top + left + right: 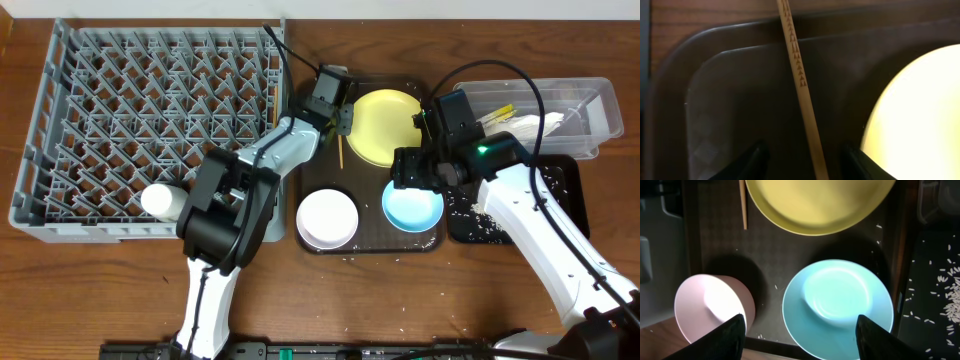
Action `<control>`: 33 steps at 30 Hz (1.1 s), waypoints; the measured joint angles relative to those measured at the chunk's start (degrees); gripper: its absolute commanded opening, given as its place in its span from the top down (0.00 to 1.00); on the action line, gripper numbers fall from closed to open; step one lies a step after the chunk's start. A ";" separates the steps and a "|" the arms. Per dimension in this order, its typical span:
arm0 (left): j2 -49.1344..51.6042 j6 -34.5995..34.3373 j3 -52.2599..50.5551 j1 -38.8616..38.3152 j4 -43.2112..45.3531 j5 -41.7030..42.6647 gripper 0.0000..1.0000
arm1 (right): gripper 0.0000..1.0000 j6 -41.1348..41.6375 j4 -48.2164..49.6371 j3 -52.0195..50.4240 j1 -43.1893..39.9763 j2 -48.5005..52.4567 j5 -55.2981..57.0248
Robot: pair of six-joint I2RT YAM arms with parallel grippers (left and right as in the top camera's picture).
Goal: Sort waste into correct bins and load items into the dishwasher
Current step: 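Return left gripper to the tray and grasp the second chopstick, then carry the second chopstick with left gripper and stand it in the rack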
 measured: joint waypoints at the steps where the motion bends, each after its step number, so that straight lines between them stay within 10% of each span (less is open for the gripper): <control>1: 0.24 -0.02 0.00 0.00 0.33 -0.07 0.56 | 0.32 0.00 0.00 0.00 0.00 0.00 0.00; 18: 0.50 -0.02 0.02 0.17 -3.21 -0.63 0.92 | 0.34 0.00 0.00 0.00 0.04 0.00 0.00; 33: -10.56 -0.02 0.26 0.28 -15.30 3.10 0.92 | 0.35 0.00 -0.11 0.00 0.04 0.00 0.00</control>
